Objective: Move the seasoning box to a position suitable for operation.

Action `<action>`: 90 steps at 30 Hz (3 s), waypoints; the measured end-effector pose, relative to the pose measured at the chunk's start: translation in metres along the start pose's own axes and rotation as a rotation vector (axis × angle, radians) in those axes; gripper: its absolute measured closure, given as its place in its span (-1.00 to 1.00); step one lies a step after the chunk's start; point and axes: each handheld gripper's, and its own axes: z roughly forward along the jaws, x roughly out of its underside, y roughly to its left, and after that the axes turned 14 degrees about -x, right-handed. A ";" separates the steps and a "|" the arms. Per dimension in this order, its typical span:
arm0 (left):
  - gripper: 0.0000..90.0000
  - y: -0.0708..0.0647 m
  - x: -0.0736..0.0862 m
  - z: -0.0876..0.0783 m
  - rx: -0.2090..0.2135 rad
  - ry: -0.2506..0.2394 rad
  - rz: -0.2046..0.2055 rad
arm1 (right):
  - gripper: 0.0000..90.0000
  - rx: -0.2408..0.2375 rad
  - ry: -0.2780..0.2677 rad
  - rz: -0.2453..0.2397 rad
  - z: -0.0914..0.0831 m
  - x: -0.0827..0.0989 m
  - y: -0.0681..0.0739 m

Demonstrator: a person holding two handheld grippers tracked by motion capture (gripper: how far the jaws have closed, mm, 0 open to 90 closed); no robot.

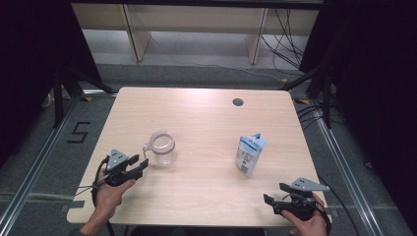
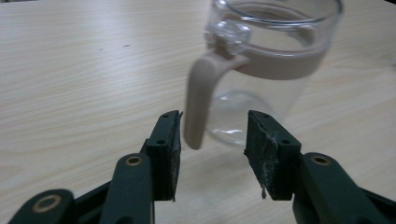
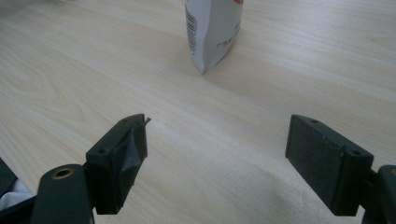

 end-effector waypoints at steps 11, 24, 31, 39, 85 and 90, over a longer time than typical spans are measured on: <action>0.12 0.002 -0.006 0.013 -0.004 -0.009 0.019 | -0.51 -0.001 0.008 0.070 0.001 0.000 0.004; 0.32 -0.002 -0.010 0.031 -0.030 -0.024 0.045 | -0.51 0.002 0.005 0.057 0.001 0.000 0.003; 0.64 -0.007 -0.010 0.032 -0.024 -0.044 0.056 | -0.51 0.007 0.001 0.049 0.001 0.000 0.003; 0.67 -0.008 -0.008 0.033 -0.036 -0.066 0.067 | -0.51 0.008 -0.001 0.022 0.001 0.000 0.001; 0.85 -0.036 -0.010 0.028 0.058 -0.062 0.049 | -0.51 0.004 0.005 0.038 0.001 0.000 0.001; 0.85 -0.040 -0.010 0.026 0.046 -0.064 0.039 | -0.51 0.004 0.000 0.036 0.001 0.000 0.001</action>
